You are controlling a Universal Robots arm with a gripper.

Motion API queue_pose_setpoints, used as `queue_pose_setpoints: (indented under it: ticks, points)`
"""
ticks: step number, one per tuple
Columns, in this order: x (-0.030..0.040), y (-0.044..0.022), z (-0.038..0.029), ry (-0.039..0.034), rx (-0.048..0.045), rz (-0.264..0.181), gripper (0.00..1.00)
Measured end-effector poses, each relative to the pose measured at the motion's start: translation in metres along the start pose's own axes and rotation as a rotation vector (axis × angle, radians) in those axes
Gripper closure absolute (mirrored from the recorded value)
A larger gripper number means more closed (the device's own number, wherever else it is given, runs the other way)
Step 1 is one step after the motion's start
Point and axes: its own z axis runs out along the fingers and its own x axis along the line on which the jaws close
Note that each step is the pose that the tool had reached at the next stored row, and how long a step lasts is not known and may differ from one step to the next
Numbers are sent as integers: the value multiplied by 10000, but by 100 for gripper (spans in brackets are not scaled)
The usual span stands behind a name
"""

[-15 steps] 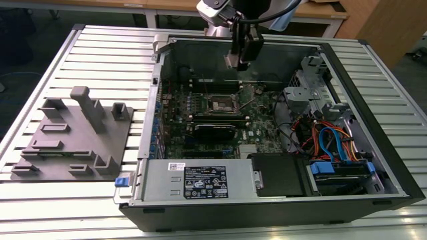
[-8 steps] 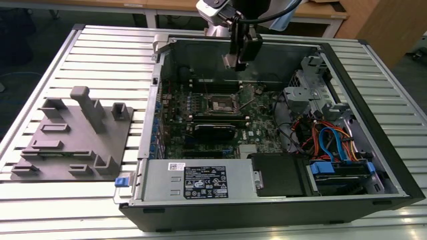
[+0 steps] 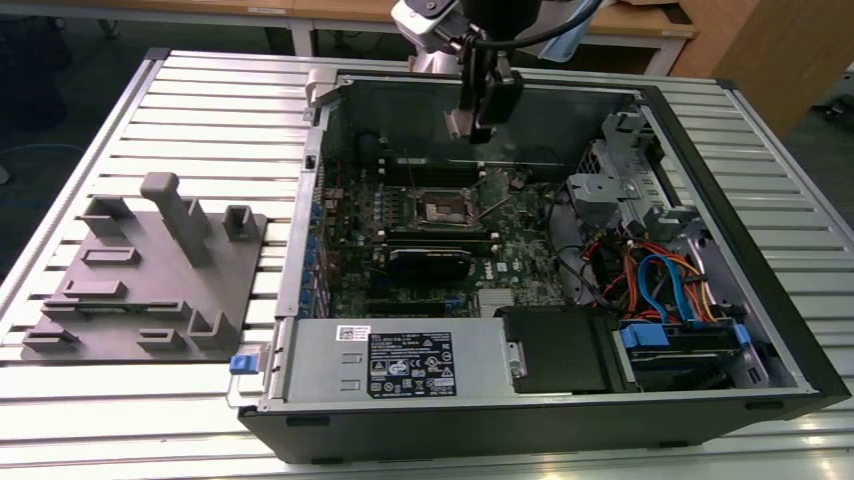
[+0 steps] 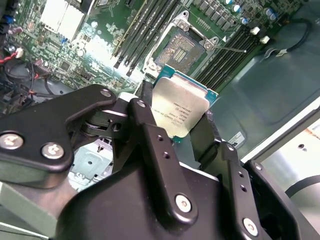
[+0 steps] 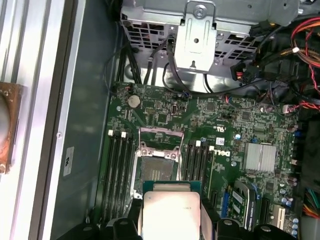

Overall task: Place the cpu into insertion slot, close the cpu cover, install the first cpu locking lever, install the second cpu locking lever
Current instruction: 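Place the cpu into insertion slot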

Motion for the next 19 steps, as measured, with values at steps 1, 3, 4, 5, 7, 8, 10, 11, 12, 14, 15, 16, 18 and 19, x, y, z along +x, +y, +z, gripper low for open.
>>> queue_pose_setpoints:
  ticks: [1, 3, 4, 5, 7, 8, 10, 11, 12, 14, 15, 16, 18, 19]
  points:
    - [1, 0, 6, -2, -2, 98, 46]
    - [2, -1, 17, -5, -6, 262, 46]
    - [4, -1, 24, -6, -7, 303, 46]
    - [6, -1, 32, -6, -8, 327, 46]
    - [10, -1, 53, -7, -8, 348, 46]
    - [11, -1, 68, -5, -9, 353, 46]
    - [15, -1, 93, -7, -8, 362, 46]
    - [16, -1, 103, -7, -9, 367, 46]
    - [17, -1, 115, -8, -8, 372, 46]
    - [17, -1, 118, -8, -9, 373, 46]
    - [17, -1, 118, -10, -8, 372, 46]
    - [17, -1, 118, -13, -8, 372, 46]
    - [17, -1, 118, -13, -8, 372, 46]
    - [17, -1, 118, -14, -8, 373, 46]
